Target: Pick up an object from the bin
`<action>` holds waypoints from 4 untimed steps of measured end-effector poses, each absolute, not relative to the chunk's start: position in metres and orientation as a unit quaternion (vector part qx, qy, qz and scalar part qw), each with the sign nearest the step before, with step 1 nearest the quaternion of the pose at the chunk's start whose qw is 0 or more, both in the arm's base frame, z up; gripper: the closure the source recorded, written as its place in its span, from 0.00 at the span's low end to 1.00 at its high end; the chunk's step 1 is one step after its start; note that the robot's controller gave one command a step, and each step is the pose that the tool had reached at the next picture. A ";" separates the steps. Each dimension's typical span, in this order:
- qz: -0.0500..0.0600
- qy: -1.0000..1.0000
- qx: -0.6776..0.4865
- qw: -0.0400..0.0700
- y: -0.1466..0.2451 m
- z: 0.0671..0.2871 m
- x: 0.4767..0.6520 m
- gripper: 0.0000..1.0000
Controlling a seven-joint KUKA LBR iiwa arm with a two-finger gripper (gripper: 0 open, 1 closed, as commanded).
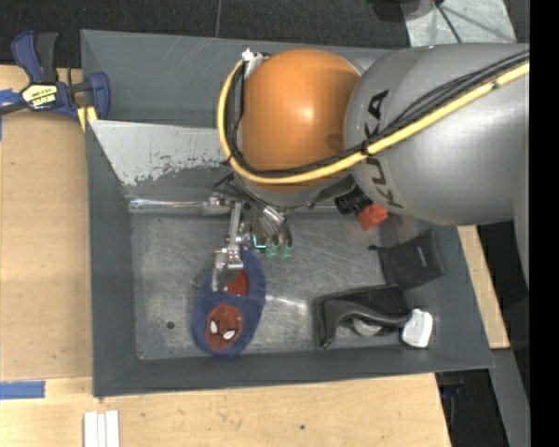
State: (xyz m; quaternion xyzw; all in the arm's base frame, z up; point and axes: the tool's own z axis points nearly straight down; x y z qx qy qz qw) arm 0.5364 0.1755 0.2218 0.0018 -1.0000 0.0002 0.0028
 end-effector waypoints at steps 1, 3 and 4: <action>-0.001 -0.963 0.269 -0.005 0.155 0.077 0.493 0.00; -0.001 -0.800 0.601 -0.002 0.210 0.100 0.487 0.00; -0.004 -0.808 0.590 -0.001 0.184 0.075 0.497 0.00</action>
Offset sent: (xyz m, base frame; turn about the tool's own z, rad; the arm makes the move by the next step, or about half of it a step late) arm -0.0473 -0.0240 -0.1518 -0.5412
